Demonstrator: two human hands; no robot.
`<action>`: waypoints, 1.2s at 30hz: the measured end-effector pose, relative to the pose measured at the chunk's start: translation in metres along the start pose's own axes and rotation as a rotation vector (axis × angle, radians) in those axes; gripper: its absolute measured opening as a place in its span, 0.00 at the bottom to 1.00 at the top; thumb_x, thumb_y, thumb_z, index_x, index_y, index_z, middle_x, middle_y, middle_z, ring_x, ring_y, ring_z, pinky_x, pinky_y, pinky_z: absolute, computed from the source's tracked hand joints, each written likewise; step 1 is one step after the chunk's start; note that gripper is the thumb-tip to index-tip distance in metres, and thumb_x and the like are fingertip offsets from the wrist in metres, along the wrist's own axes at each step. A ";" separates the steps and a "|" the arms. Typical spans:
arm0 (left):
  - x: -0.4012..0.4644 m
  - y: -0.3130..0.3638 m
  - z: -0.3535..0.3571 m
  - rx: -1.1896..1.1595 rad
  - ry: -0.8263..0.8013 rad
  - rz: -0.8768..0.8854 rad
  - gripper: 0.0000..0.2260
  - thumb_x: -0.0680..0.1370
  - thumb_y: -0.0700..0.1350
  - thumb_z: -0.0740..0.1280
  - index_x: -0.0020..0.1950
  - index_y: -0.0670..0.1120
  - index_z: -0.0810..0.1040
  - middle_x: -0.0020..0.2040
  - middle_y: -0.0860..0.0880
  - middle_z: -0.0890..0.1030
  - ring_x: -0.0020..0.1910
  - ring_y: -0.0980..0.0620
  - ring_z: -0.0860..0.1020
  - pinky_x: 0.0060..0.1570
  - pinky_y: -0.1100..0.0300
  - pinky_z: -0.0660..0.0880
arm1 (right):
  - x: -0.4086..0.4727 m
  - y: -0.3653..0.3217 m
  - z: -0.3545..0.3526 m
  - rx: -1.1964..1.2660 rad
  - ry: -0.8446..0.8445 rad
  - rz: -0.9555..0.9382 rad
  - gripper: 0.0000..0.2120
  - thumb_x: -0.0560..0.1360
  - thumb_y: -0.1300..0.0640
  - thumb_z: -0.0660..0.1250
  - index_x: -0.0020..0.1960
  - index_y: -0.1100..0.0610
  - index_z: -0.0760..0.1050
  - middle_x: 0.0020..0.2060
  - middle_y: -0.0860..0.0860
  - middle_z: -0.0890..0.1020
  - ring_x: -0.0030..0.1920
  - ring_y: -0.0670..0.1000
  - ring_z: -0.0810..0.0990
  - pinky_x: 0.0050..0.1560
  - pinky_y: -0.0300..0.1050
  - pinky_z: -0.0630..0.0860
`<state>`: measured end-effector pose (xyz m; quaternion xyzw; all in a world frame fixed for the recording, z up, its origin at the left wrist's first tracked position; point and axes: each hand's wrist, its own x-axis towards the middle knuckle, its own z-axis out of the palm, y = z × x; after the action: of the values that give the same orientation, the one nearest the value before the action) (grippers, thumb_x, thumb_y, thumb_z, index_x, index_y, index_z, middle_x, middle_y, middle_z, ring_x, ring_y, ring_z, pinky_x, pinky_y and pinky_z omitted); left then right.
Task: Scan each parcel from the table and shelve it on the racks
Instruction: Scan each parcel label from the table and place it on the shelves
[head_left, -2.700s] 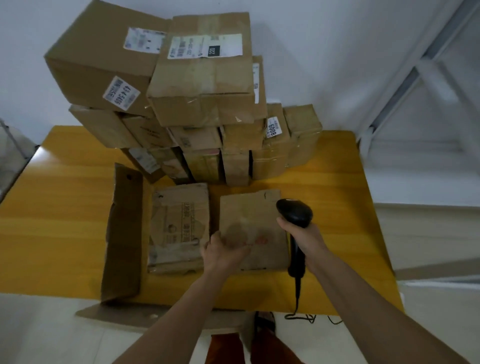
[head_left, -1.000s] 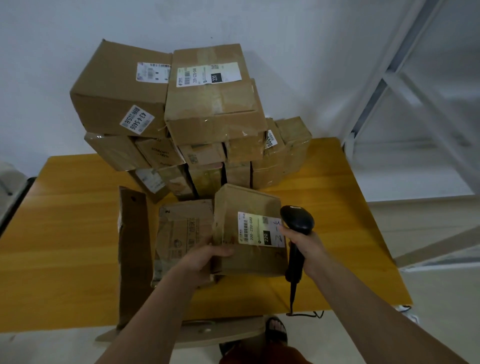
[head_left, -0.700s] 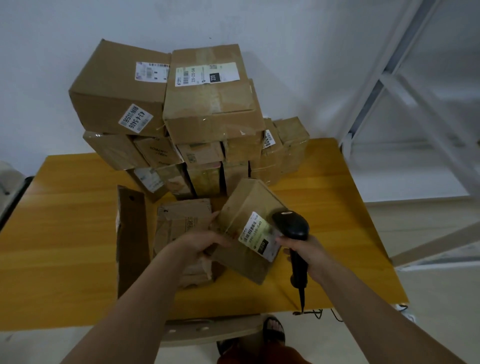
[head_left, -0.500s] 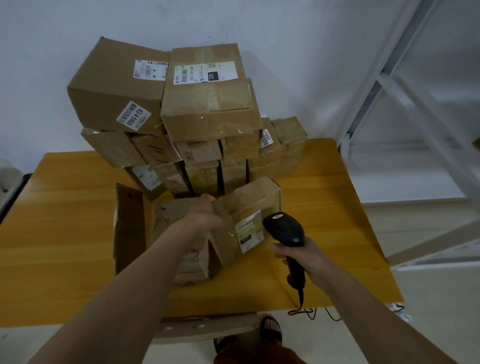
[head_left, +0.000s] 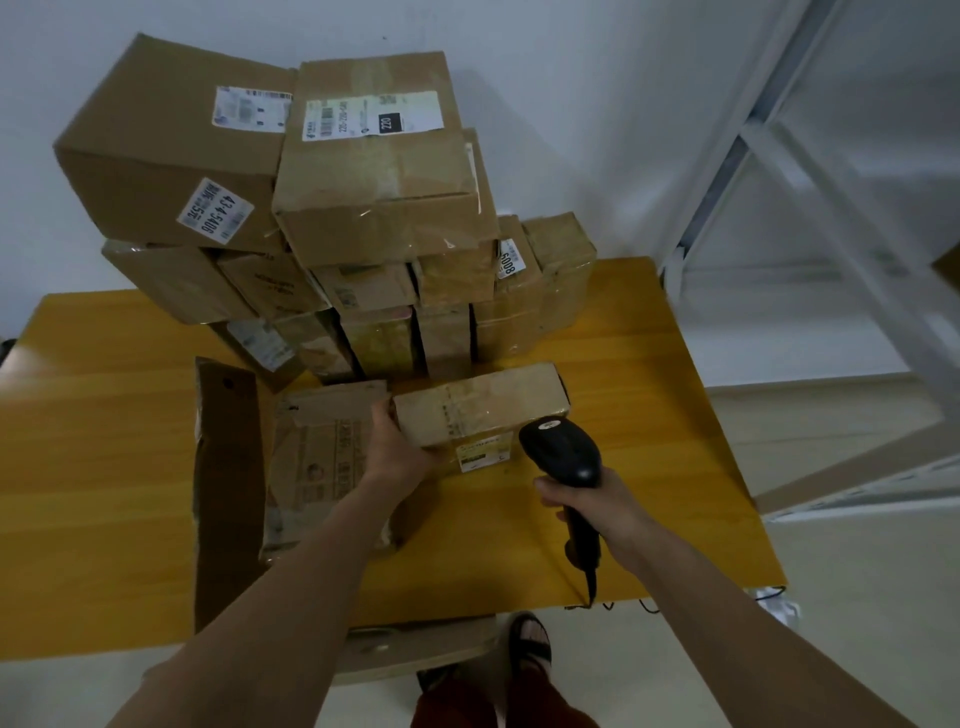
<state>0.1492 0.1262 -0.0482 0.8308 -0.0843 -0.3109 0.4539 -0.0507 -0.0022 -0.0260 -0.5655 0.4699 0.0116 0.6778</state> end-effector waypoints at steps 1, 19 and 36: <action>0.001 0.001 0.001 0.010 -0.002 -0.003 0.43 0.66 0.36 0.79 0.75 0.48 0.59 0.68 0.46 0.71 0.69 0.45 0.69 0.68 0.47 0.69 | 0.001 0.000 0.000 0.000 -0.004 -0.009 0.09 0.71 0.57 0.75 0.50 0.53 0.78 0.52 0.59 0.83 0.54 0.57 0.81 0.59 0.56 0.77; -0.012 0.045 -0.023 -0.641 0.053 -0.192 0.25 0.64 0.42 0.79 0.59 0.53 0.78 0.55 0.46 0.83 0.52 0.44 0.82 0.55 0.41 0.78 | -0.057 -0.049 0.002 -0.160 -0.020 -0.391 0.16 0.75 0.55 0.71 0.30 0.57 0.75 0.23 0.51 0.75 0.22 0.48 0.72 0.26 0.37 0.70; -0.011 0.058 -0.022 -0.572 -0.122 -0.107 0.30 0.60 0.43 0.80 0.59 0.55 0.76 0.52 0.51 0.81 0.49 0.51 0.79 0.42 0.52 0.77 | -0.079 -0.037 0.002 -0.081 0.100 -0.362 0.08 0.74 0.54 0.72 0.39 0.57 0.78 0.27 0.51 0.81 0.25 0.46 0.75 0.29 0.36 0.73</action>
<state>0.1612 0.1129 0.0125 0.6522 0.0237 -0.3951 0.6466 -0.0730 0.0264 0.0533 -0.6675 0.3928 -0.1197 0.6211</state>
